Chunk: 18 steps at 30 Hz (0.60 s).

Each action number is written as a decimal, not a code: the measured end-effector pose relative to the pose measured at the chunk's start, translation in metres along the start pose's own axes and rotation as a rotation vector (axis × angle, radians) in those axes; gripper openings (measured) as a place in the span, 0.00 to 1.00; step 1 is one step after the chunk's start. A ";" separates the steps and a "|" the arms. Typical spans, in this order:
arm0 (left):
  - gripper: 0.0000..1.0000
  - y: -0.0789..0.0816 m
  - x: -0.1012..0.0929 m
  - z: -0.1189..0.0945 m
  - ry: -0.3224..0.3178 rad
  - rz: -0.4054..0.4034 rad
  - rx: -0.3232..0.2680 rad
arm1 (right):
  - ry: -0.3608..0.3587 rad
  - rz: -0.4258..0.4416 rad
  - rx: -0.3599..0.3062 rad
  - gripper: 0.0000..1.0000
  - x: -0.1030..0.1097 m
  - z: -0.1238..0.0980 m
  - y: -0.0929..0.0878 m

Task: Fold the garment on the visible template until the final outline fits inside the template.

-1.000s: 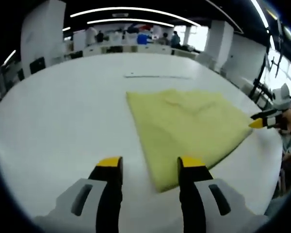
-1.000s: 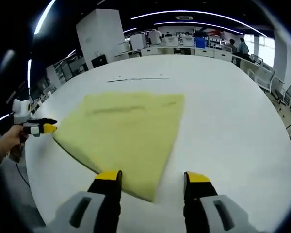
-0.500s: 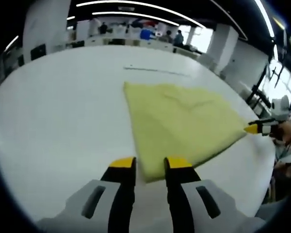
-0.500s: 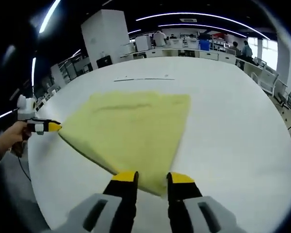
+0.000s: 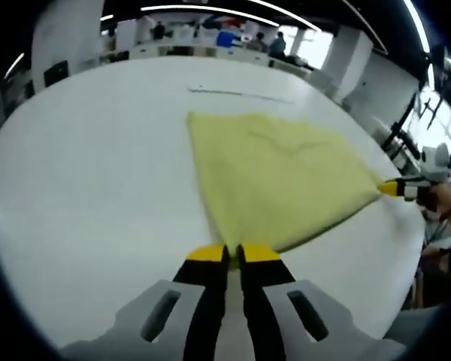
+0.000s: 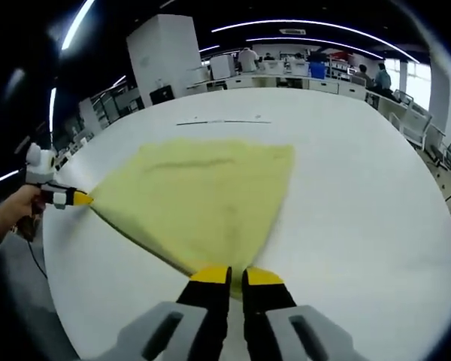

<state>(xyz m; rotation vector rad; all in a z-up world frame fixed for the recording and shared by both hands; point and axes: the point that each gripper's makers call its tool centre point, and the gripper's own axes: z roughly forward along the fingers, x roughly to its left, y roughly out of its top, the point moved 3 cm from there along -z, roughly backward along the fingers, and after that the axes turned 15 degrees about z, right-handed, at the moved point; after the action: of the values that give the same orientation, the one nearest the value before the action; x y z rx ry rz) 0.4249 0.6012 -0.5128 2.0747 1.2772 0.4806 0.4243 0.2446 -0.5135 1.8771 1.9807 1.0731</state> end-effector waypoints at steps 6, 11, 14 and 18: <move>0.02 -0.007 -0.004 -0.007 0.011 0.049 0.020 | 0.008 0.003 0.023 0.01 0.002 -0.003 -0.006; 0.01 -0.013 -0.003 -0.014 0.034 0.034 0.025 | 0.008 -0.005 0.032 0.01 0.005 -0.008 -0.012; 0.00 -0.016 -0.004 -0.017 0.050 0.013 0.024 | 0.008 -0.008 0.034 0.01 0.006 -0.010 -0.014; 0.00 -0.022 -0.007 -0.021 0.064 0.013 0.022 | 0.006 -0.008 0.042 0.01 0.008 -0.013 -0.019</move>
<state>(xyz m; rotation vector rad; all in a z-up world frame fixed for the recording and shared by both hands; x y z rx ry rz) 0.3948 0.6084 -0.5125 2.1027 1.3122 0.5453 0.4003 0.2488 -0.5136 1.8869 2.0275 1.0441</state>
